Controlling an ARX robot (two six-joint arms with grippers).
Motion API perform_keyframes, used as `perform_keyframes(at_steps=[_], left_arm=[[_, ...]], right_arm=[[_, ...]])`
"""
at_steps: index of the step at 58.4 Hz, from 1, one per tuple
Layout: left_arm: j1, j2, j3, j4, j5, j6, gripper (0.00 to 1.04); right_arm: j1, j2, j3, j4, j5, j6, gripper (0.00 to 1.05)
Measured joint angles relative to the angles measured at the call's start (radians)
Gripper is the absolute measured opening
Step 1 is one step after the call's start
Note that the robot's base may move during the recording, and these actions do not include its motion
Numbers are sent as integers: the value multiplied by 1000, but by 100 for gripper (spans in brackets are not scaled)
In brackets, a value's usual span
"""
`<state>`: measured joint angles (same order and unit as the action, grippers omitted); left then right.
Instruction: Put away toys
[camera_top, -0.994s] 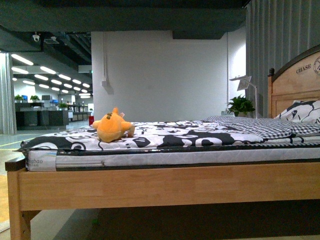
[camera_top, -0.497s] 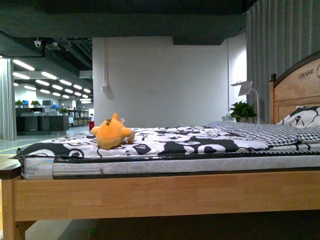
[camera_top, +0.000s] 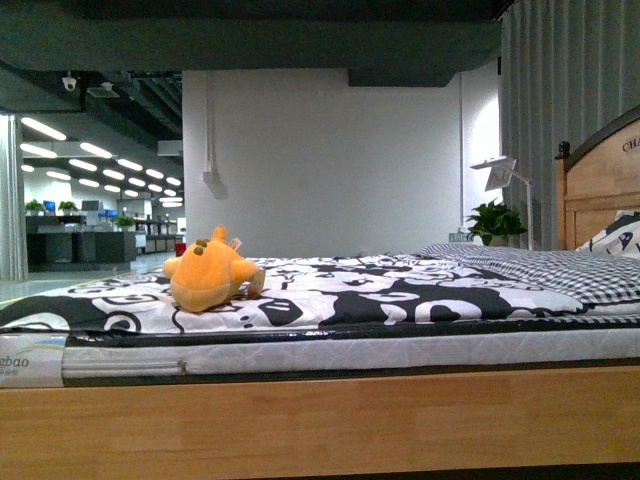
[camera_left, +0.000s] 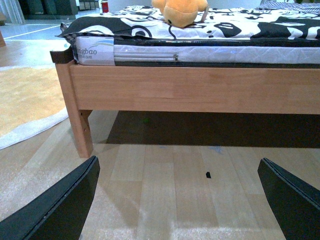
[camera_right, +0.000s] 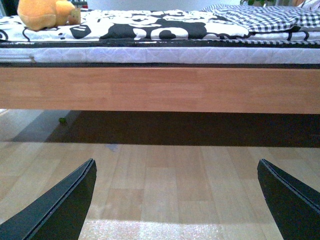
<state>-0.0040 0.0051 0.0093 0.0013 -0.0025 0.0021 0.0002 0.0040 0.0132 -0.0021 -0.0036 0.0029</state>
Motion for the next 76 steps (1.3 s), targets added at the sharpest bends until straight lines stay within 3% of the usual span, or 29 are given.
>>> perform_keyframes(at_steps=[76], left_arm=[[0,0,0,0,-1,0,99]], right_arm=[[0,0,0,0,2,0,98]])
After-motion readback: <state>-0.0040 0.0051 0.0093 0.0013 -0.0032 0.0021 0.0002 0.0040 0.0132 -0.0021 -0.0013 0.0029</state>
